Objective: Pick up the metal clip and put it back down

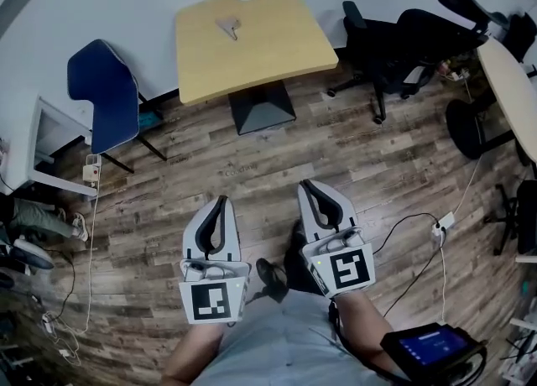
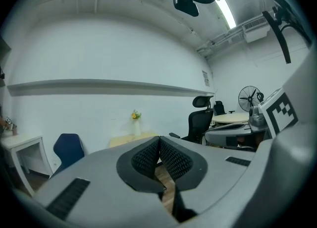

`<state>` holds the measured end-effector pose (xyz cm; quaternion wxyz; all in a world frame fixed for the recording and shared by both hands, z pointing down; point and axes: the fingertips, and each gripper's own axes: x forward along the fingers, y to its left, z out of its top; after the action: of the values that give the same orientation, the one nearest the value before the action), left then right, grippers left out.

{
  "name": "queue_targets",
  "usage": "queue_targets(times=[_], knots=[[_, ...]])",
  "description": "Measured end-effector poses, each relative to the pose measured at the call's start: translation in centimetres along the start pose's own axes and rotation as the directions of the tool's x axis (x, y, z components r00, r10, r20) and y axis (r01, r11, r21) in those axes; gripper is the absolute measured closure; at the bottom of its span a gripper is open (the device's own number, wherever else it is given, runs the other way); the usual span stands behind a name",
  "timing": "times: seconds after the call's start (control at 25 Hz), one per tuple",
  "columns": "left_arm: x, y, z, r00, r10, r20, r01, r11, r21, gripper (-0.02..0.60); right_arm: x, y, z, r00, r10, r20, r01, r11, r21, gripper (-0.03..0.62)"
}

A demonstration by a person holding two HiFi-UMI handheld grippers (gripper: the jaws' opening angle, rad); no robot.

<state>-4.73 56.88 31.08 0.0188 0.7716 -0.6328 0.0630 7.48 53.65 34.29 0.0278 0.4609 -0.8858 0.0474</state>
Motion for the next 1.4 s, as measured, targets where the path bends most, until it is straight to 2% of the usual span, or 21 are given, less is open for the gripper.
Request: queue_targets(times=[0.16,0.36,0.52,0.76,1.0,1.28,1.4], knots=[[5.3,-2.4,0.7,0.999,-0.016,-0.029,0.017,0.998,0.055,0.563,1.7,-5.8,-0.5,1.0,-0.022,-0.01,0.022,0.999,0.032,0.545],[10.1,-5.3,4.1,1.0,-0.016,0.007,0.015,0.993,0.116,0.563,3.1,-12.0,2.1,0.999,-0.014,0.03,0.012,0.999,0.043,0.545],[11.9,-6.0,7.1,0.999,0.0,0.048,-0.007,0.99,0.143,0.563,4.6,-14.8,4.4,0.998,0.002,0.062,-0.005,0.999,0.045,0.545],[13.4,-4.5,8.3,0.998,0.053,0.045,-0.06,0.986,0.153,0.563,6.6,-16.5,5.9,0.995,0.02,0.094,-0.025,0.998,0.049,0.545],[14.7,-2.7,7.6,0.998,0.06,0.024,-0.062,0.987,0.15,0.563,8.7,-16.3,4.4,0.997,0.018,0.07,-0.023,0.997,0.079,0.545],[19.4,1.1,5.0,0.999,0.045,0.01,-0.046,0.998,0.052,0.563,14.9,-15.5,2.7,0.998,0.053,-0.02,-0.052,0.998,0.031,0.545],[22.0,3.8,4.2,0.999,0.044,0.0,-0.044,0.999,0.007,0.563,18.9,-15.2,1.9,0.996,0.077,-0.053,-0.074,0.995,0.07,0.545]])
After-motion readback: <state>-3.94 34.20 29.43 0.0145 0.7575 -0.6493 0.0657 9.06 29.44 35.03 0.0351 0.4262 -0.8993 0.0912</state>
